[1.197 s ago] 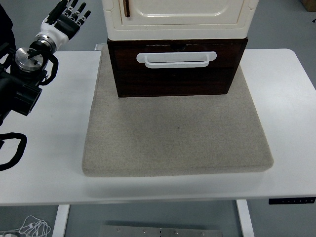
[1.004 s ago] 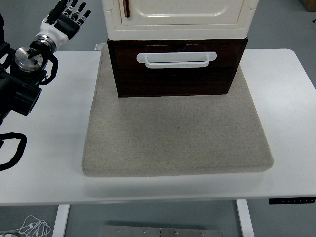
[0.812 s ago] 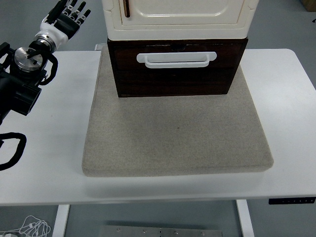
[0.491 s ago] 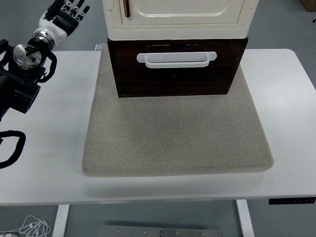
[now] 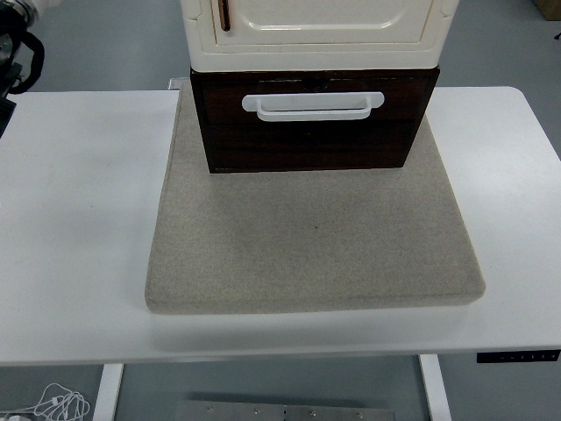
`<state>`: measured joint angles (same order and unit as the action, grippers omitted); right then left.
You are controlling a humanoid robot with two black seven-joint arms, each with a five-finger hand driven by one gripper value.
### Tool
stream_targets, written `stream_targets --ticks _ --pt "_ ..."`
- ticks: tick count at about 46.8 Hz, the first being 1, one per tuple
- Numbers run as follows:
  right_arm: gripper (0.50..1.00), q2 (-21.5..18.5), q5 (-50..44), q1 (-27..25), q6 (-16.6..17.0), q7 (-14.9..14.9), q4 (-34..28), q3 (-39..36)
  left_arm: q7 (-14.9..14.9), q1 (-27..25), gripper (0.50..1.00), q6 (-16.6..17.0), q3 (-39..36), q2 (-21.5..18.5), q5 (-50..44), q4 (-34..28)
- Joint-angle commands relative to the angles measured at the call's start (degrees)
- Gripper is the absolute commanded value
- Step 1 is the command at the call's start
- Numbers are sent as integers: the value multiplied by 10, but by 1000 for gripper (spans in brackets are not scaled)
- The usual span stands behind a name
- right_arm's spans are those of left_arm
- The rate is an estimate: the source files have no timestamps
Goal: Open the drawer under the combination cabinet
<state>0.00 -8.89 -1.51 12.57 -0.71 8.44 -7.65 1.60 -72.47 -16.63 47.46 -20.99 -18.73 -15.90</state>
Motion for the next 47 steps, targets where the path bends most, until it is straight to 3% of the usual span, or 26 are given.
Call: stream_targets --ticks 1,9,20,29,47 --pt "926 0 0 0 0 0 0 0 0 -21 1000 0 0 -15 17 -6" --pt "926 0 0 0 0 0 0 0 0 -86 1000 -1 -17 -48 45 -14" --pt "926 0 0 0 0 0 0 0 0 -180 1000 4 -58 -77 84 -74" --pt "926 0 0 0 0 0 0 0 0 -217 1000 -2 -74 -104 137 -162" --pt "926 0 0 0 0 0 0 0 10 -227 1000 -1 -81 -127 243 -393"
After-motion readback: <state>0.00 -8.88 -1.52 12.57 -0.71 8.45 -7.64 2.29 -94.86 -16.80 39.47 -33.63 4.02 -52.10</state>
